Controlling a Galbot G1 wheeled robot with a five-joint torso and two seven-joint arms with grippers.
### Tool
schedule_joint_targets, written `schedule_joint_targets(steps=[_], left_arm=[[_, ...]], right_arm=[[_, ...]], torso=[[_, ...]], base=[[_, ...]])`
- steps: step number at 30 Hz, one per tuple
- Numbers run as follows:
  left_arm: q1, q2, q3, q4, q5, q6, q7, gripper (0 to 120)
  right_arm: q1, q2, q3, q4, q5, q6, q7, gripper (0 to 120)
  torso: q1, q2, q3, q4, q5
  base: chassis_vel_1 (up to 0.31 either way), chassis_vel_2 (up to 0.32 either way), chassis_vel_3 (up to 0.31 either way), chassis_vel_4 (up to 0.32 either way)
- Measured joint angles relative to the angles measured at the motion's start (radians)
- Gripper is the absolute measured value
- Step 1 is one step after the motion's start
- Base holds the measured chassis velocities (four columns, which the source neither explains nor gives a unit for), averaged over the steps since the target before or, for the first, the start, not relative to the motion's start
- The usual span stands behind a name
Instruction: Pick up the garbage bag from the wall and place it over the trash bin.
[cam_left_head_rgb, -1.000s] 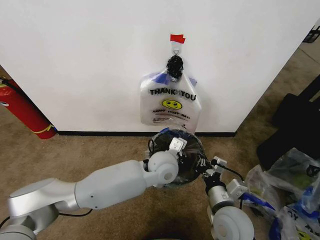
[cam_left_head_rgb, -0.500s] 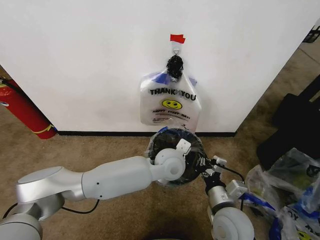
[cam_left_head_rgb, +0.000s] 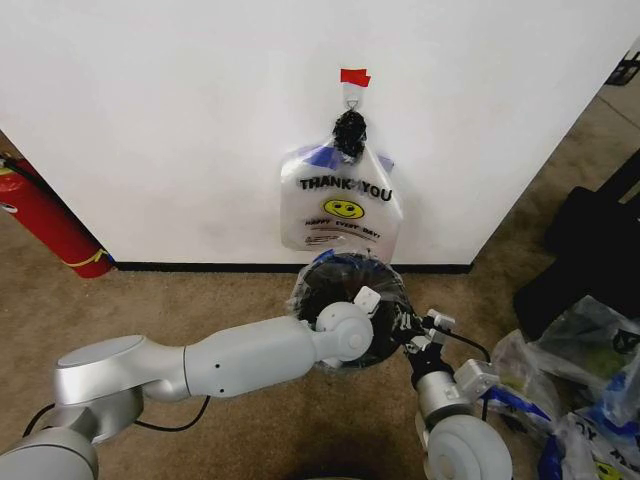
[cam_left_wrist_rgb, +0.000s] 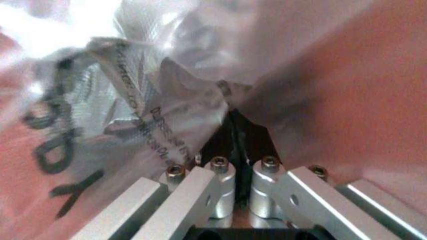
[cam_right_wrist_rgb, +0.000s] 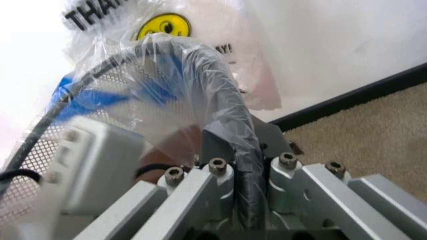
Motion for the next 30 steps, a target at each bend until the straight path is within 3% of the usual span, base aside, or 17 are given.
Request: schedule_joint_targets(steps=[7, 15, 18, 23, 30], left_arm=[[0.003, 0.009, -0.019, -0.035, 0.004, -0.001, -0.002, 0], [-0.002, 0.072, -0.099, -0.248, -0.075, -0.008, -0.013, 3], [0.01, 0.122, -0.161, -0.356, -0.117, -0.015, -0.034, 16], [0.035, 0.185, -0.239, -0.446, -0.129, -0.035, -0.036, 31], [0.143, 0.315, -0.383, -0.627, -0.01, -0.087, 0.064, 57]], right_arm=[[0.002, -0.008, 0.016, -0.002, 0.007, 0.0, 0.003, 0], [0.023, -0.001, 0.027, -0.017, 0.057, -0.014, 0.029, 0], [0.028, -0.008, 0.041, -0.024, 0.068, -0.015, 0.034, 0], [0.023, -0.011, 0.047, -0.028, 0.07, -0.015, 0.034, 0], [0.02, -0.001, 0.048, -0.03, 0.066, -0.017, 0.035, 0]], torso=[[0.0, 0.0, 0.0, 0.0, 0.0], [0.0, 0.0, 0.0, 0.0001, -0.0001], [0.0, 0.0, 0.0, 0.0, 0.0], [0.0, 0.0, 0.0, 0.0002, -0.0002], [0.0, 0.0, 0.0, 0.0001, -0.0003]], base=[[0.0, 0.0, 0.0, 0.0], [0.0, 0.0, 0.0, 0.0], [0.0, 0.0, 0.0, 0.0], [0.0, 0.0, 0.0, 0.0], [0.0, 0.0, 0.0, 0.0]])
